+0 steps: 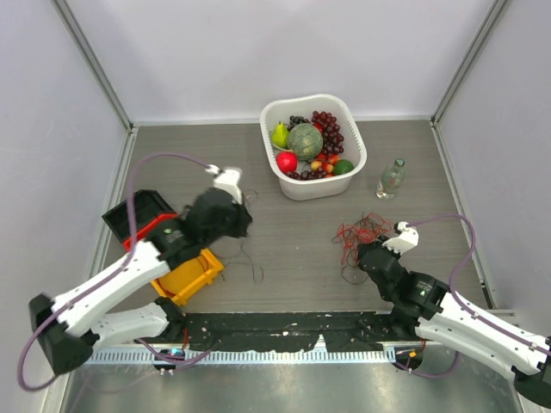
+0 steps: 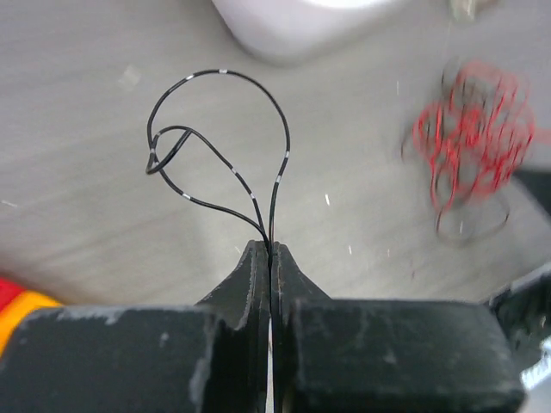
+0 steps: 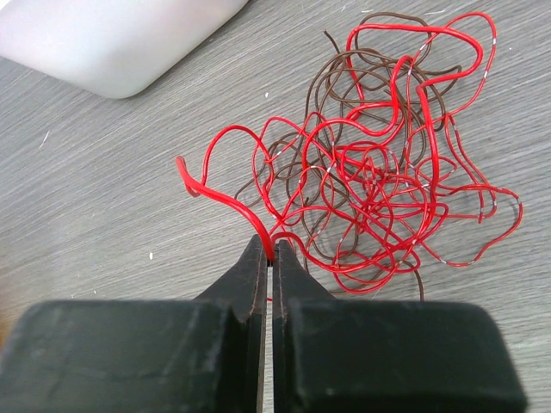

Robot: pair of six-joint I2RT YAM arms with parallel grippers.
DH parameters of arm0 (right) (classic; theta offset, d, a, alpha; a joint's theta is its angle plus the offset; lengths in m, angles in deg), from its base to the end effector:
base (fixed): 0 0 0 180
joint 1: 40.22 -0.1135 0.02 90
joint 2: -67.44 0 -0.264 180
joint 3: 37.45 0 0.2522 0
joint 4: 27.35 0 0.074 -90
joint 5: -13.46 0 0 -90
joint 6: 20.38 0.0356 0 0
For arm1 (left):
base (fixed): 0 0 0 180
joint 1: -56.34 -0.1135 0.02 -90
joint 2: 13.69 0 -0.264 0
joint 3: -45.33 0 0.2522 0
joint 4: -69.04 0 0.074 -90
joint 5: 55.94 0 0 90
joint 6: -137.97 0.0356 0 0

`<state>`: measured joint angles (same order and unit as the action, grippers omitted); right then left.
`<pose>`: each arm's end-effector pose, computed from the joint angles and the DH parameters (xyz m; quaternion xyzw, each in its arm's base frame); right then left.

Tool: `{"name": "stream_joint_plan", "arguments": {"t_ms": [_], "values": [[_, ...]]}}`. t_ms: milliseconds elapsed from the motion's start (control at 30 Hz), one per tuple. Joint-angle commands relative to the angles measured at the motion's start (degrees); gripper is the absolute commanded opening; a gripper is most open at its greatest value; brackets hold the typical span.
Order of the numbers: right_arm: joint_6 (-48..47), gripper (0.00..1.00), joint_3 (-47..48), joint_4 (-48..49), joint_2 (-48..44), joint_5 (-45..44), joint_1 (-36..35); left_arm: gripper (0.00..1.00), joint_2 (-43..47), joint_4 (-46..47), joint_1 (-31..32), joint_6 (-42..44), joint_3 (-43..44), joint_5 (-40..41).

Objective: Untangle the cables

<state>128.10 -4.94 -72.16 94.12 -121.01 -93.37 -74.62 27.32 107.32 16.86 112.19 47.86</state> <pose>0.0873 0.0749 0.1951 0.2016 0.8269 0.1379 0.5065 0.1518 -0.1739 0.3068 0.0986 0.8799 -0.2164 0.4114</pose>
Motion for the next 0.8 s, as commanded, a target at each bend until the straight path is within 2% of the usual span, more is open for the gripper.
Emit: {"name": "stream_joint_plan", "arguments": {"t_ms": [0,133,333,533,767], "values": [[-2.22,0.01,-0.11,3.62,0.57,-1.59,0.06,0.00,6.17,-9.99,-9.12,7.89,9.63,0.08],[-3.54,0.01,-0.02,4.94,0.74,-1.85,0.15,0.00,4.51,-15.79,-19.05,12.83,20.97,2.28],[-3.90,0.01,0.07,5.03,0.57,-1.41,0.15,0.00,3.71,-15.28,-29.44,13.97,28.27,3.43],[-4.25,0.01,0.07,5.21,0.48,-0.97,0.15,0.00,3.10,-14.83,-30.94,14.06,32.15,7.20],[-4.16,0.01,-0.72,5.47,-0.04,-0.80,0.15,0.00,4.59,-14.57,-31.64,14.59,29.08,8.69]]}}
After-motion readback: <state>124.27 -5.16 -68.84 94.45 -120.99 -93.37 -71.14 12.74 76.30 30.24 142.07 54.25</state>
